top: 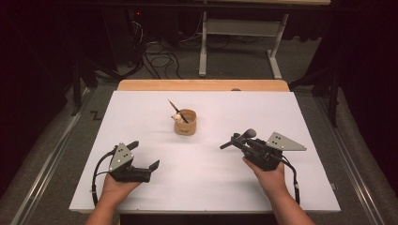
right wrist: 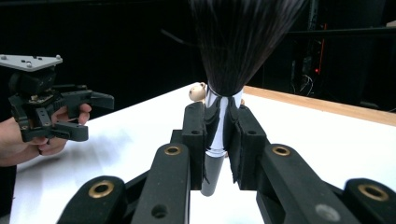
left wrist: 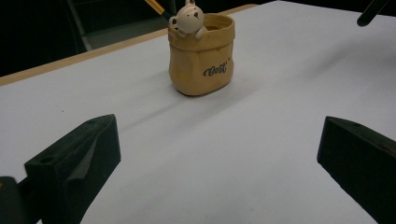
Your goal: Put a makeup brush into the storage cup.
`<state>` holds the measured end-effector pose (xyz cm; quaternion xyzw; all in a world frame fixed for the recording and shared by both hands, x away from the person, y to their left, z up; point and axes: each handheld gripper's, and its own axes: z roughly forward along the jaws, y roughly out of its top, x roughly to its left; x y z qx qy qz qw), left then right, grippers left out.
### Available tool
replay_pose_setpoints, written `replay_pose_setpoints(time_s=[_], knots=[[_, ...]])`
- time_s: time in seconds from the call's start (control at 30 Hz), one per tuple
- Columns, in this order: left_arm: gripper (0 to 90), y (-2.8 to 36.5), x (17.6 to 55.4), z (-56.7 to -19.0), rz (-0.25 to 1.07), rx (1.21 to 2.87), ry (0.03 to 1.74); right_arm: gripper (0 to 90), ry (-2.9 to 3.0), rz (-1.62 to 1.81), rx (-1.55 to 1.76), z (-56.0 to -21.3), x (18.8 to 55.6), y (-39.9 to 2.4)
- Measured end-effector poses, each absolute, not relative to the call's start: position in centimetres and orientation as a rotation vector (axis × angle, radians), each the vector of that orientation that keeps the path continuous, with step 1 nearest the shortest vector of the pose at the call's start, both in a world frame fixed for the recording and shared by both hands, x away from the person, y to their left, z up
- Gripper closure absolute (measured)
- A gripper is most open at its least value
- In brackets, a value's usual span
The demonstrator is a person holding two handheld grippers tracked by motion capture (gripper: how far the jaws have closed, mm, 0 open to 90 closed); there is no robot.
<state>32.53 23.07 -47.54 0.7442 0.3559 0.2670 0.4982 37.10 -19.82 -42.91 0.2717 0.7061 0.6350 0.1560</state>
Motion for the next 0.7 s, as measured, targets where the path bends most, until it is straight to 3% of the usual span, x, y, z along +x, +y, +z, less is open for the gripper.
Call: replay_pose_setpoints(time_s=[0.7], knots=[[0.3, 23.3, 32.6, -47.8, 0.621, 1.774, 0.857, 79.3, 2.026, 1.808, 0.781, -41.5, 41.0, -14.5]])
